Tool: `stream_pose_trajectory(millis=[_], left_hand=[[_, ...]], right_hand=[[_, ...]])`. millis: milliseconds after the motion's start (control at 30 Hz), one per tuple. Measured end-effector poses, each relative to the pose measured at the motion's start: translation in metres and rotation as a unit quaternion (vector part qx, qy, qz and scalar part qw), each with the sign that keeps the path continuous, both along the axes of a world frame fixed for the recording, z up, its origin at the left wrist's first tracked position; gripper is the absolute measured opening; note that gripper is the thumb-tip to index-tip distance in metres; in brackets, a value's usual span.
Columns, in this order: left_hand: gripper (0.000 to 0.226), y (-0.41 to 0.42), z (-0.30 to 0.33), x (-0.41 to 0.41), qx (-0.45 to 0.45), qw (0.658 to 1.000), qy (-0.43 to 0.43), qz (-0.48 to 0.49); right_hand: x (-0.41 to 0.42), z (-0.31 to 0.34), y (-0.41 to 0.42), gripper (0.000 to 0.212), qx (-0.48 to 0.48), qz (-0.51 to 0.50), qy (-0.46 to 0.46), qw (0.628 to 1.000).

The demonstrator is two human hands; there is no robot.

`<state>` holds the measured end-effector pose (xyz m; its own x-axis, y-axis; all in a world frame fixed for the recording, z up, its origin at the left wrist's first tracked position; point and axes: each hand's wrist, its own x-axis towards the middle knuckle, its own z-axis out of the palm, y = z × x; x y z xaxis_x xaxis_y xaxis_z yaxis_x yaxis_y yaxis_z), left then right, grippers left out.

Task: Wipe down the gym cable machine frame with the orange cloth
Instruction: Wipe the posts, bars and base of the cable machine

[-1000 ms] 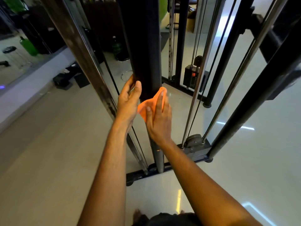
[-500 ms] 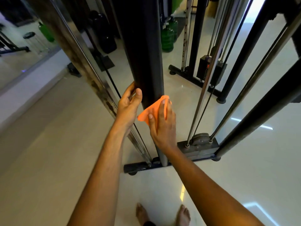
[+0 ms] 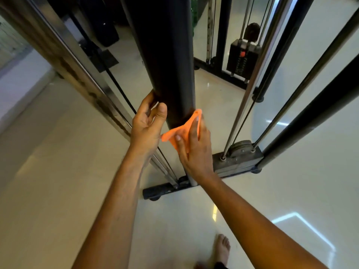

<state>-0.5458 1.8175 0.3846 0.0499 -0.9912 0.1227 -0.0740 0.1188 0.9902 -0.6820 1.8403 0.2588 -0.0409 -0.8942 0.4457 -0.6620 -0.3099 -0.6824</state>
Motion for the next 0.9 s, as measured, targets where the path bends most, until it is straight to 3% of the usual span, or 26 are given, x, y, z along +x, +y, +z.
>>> stream_pose_trajectory(millis=[133,333,533,767,900], left_hand=[[0.055,-0.007,-0.032,0.005,-0.024,1.000,-0.017,-0.005],[0.058,-0.018,-0.079,0.013,-0.031,0.999,-0.003,-0.020],[0.041,-0.030,-0.124,0.011,-0.088,0.996,0.029,-0.006],[0.045,-0.014,-0.168,0.021,-0.120,0.990,0.002,-0.076],[0.040,-0.008,-0.185,0.019,-0.134,0.988,0.006,-0.078]], right_hand=[[-0.002,-0.059,0.008,0.087,-0.003,0.026,0.016,1.000],[0.010,-0.042,-0.030,0.076,-0.132,0.018,-0.028,0.991],[-0.012,-0.160,-0.016,0.075,-0.136,0.081,0.056,0.986],[-0.009,-0.138,-0.036,0.075,-0.239,0.064,0.027,0.968],[-0.010,-0.186,-0.021,0.078,-0.218,0.057,0.046,0.973]])
